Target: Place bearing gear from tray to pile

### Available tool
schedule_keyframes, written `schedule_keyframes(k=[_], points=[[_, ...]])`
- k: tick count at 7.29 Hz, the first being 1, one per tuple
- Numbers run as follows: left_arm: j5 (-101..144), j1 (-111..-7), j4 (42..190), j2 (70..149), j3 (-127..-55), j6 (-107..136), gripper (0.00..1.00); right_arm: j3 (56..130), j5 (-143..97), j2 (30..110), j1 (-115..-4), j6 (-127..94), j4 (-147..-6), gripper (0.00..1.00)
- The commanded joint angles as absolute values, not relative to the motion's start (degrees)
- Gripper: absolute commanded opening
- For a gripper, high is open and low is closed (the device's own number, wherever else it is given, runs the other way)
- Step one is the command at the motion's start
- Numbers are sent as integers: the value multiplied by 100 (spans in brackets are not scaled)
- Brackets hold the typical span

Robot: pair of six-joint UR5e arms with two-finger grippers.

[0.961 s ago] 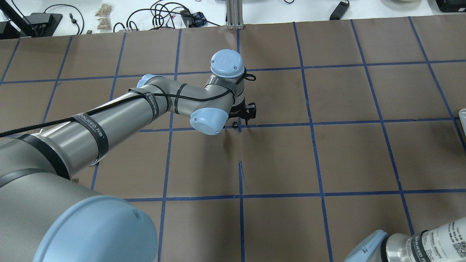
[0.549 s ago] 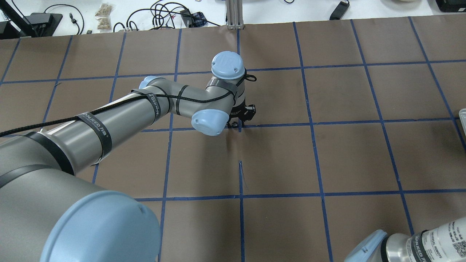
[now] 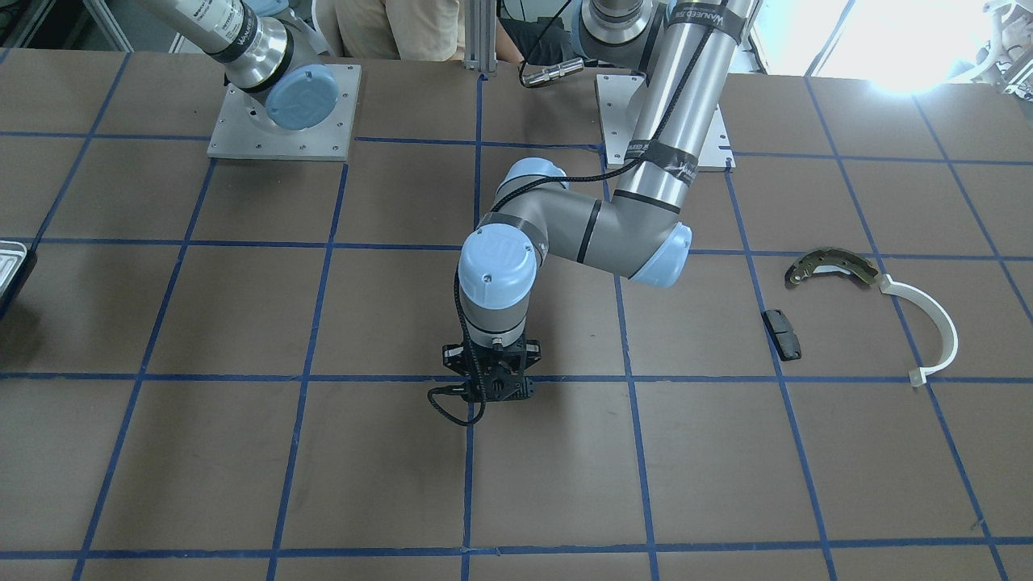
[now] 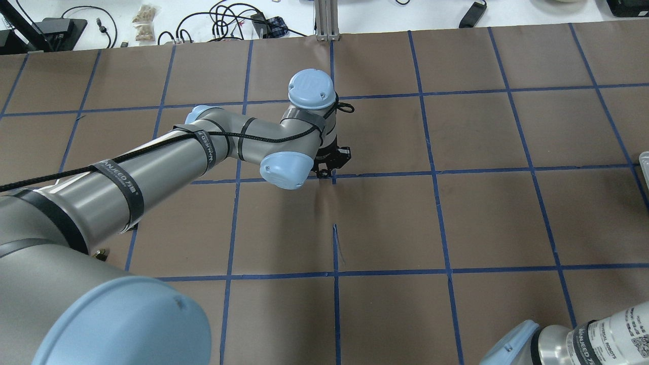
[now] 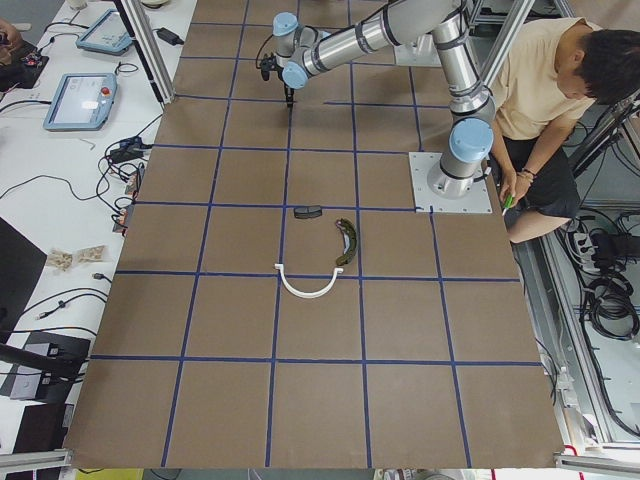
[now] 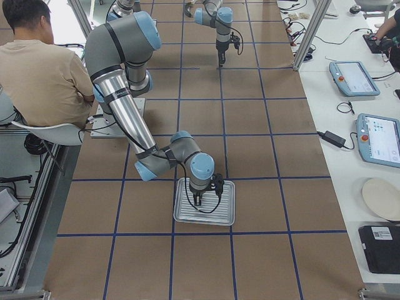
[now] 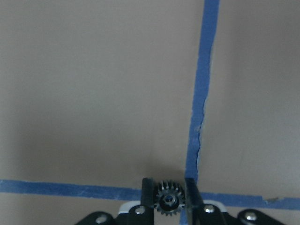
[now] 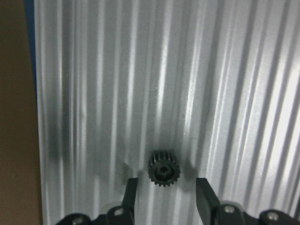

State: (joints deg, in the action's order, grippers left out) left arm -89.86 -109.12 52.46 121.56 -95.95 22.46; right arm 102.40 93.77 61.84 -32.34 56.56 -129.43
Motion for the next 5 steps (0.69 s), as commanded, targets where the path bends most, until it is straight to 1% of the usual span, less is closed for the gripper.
schedule_keyframes(k=[1,2,3,5], points=[[-9000,-9894,5213,11569,-10393,417,4,10231,9387,6196,-3234,5528,-12938,33],[-8974,-9226,5160,11297,-10676,-457,4,10222,9387,6205,-3234,5528,-12938,20],[-9035,-8663,5168,11076,-10757,-1223,4,10222,9387,6205,-3234,5528,-12937,12],[-9053,-7774,5264,10750,-10784,-2087,4,10178,9422,6275,-3261,5302,-12894,11]])
